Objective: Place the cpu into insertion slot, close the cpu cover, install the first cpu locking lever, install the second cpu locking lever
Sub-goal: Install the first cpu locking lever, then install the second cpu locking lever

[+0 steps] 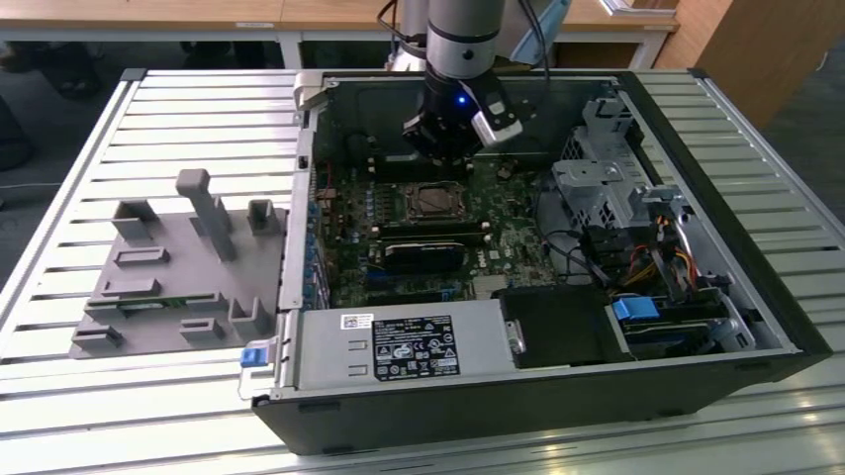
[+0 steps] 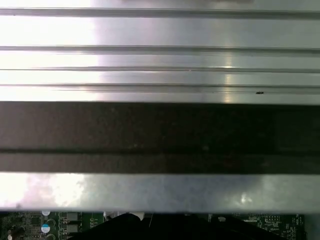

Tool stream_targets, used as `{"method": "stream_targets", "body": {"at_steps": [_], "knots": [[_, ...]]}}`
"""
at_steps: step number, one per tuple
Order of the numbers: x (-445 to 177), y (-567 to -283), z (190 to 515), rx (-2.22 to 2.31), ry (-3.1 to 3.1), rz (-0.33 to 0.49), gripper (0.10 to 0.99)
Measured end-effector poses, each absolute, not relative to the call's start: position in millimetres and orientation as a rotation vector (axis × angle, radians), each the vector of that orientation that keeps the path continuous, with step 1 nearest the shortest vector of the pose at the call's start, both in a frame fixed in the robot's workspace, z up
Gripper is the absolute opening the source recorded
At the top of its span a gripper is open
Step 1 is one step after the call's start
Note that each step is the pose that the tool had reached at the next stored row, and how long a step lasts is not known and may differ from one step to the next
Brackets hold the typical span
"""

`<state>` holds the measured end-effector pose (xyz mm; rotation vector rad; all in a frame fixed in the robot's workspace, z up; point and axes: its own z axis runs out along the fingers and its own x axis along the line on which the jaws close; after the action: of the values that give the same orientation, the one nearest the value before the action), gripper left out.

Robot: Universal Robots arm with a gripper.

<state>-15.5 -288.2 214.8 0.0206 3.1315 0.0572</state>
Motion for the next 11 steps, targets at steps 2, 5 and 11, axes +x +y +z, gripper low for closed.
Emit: {"method": "stream_targets", "body": {"at_steps": [2, 5, 11], "knots": [[-15.5, -288.8, 214.8, 0.021, 3.132, 0.057, 0.11], [-15.5, -289.5, 214.8, 0.021, 3.132, 0.057, 0.11], [-15.5, -291.8, 214.8, 0.021, 3.132, 0.057, 0.11]]}}
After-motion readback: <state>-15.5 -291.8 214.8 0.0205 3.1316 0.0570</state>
